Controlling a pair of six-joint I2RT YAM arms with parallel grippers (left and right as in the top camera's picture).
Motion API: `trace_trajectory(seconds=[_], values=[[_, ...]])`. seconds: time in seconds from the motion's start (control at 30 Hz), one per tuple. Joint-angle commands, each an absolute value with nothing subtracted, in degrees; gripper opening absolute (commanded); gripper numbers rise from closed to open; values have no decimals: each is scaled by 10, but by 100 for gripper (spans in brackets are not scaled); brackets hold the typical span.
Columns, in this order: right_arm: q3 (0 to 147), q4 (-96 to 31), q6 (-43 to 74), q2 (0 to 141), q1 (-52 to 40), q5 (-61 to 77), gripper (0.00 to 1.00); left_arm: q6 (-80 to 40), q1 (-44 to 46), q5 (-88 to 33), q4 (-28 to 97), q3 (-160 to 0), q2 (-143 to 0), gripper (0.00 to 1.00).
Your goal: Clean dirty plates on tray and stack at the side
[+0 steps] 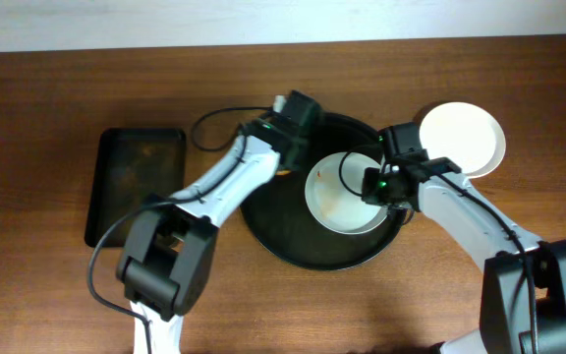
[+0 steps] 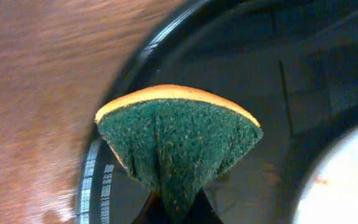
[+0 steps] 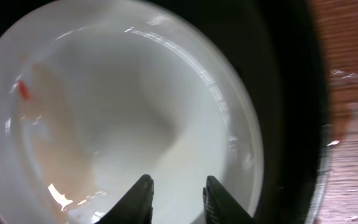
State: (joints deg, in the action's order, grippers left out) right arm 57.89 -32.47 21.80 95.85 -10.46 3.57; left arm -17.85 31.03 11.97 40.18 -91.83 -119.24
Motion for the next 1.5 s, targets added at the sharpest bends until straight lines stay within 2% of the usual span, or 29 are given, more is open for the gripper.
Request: trace_trajectory(seconds=[0.0, 0.1, 0.4, 0.6, 0.63, 0.67, 0.8, 0.97, 1.1, 1.47], values=[[573, -327, 201, 965, -68, 33, 30, -183, 277, 45, 434, -929, -1174, 0], [573, -341, 182, 967, -51, 32, 35, -180, 269, 23, 471, -929, -1174, 0], [562, -346, 183, 1006, -52, -2, 33, -170, 279, 23, 478, -928, -1174, 0], [562, -329, 183, 1033, -52, 20, 22, -170, 279, 23, 482, -928, -1174, 0], [562, -325, 183, 1033, -52, 20, 17, -170, 279, 23, 482, -928, -1174, 0], [562, -322, 183, 1033, -52, 20, 6, -170, 279, 23, 482, -928, -1174, 0], [572, -320, 182, 1029, -52, 0, 4, -170, 279, 23, 485, -928, -1174, 0], [690, -448, 160, 999, -52, -83, 4, -166, 278, 25, 492, -928, -1174, 0], [779, -546, 138, 996, -60, -97, 4, -166, 278, 25, 492, -928, -1174, 0], [860, -633, -7, 996, -131, -176, 4, -166, 278, 25, 498, -928, -1174, 0]])
